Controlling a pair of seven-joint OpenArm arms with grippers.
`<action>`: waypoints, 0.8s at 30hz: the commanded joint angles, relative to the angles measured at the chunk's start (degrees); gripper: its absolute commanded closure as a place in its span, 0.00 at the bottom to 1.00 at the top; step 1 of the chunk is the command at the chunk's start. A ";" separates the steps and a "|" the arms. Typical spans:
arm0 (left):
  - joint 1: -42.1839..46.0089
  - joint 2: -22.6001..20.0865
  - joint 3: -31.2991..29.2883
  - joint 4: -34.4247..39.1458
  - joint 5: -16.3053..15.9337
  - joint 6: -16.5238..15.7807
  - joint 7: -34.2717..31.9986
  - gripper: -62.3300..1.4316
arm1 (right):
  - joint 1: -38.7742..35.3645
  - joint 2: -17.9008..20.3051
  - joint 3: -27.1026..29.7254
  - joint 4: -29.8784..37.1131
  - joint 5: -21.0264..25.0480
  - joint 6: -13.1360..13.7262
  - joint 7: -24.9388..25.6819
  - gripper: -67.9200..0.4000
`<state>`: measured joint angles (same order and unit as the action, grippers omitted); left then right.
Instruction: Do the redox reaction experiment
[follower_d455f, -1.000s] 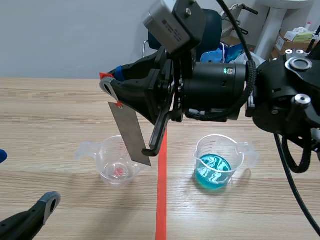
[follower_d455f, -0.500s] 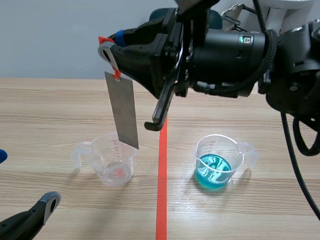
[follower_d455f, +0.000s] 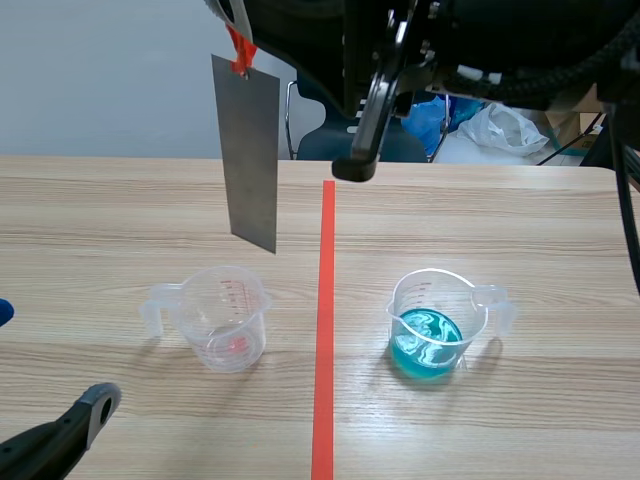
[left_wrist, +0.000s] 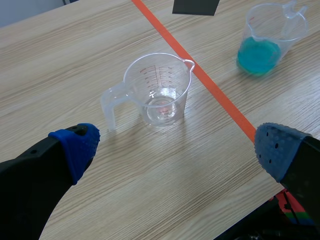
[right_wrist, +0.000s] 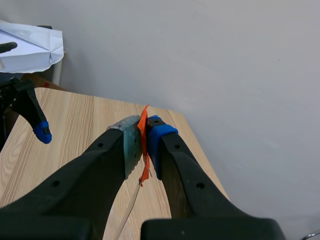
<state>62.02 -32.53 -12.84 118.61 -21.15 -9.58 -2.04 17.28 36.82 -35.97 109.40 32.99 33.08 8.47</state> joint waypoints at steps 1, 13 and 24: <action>-0.15 0.28 -0.13 0.66 -0.50 -0.15 -0.92 0.00 | 0.98 0.02 0.66 0.28 0.70 -0.20 0.66 0.98; -0.15 0.28 -0.13 0.66 -0.50 -0.15 -0.94 0.00 | 5.75 -0.37 -3.65 0.26 -0.33 4.07 -1.95 0.98; -0.15 0.28 -0.13 0.66 -0.50 -0.15 -0.96 0.00 | 6.56 -5.60 -6.12 -3.52 -4.94 4.04 -3.26 0.98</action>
<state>62.04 -32.53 -12.84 118.61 -21.15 -9.61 -2.04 22.37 31.55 -42.15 106.10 27.59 37.34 4.36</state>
